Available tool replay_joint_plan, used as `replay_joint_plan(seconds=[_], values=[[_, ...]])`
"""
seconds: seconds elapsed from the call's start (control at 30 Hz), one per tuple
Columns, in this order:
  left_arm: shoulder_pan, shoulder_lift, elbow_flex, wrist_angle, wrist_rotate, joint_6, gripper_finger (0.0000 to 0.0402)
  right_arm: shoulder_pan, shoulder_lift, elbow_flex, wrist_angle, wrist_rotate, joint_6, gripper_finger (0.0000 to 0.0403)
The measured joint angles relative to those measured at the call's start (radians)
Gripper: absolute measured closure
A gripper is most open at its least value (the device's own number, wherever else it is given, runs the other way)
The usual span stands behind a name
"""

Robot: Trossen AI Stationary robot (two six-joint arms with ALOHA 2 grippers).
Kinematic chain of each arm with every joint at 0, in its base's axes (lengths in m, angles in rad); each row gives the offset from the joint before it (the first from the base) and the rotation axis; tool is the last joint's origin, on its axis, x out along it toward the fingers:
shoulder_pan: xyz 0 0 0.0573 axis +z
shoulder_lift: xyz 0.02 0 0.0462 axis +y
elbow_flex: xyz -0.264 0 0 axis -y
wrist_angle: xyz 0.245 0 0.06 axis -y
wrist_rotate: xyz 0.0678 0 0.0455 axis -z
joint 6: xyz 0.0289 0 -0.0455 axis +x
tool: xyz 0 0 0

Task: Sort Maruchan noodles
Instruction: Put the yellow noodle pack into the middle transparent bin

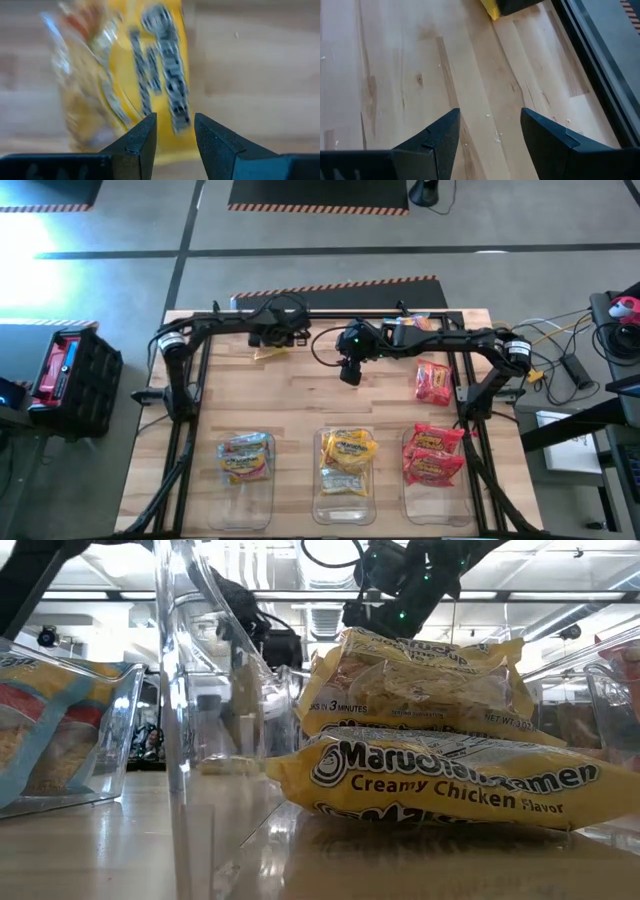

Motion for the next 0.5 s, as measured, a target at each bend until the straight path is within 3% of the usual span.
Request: replay_joint_plan(seconds=[0.27, 0.5], values=[[0.022, 0.047, 0.138, -0.198, -0.158, 0.045, 0.0286, 0.0, 0.0, 0.0, -0.013, 0.0, 0.001, 0.0204], [0.063, 0.052, 0.085, -0.195, -0.129, 0.004, 0.0286, 0.0, 0.0, -0.01, -0.057, 0.0, 0.002, 0.0204]])
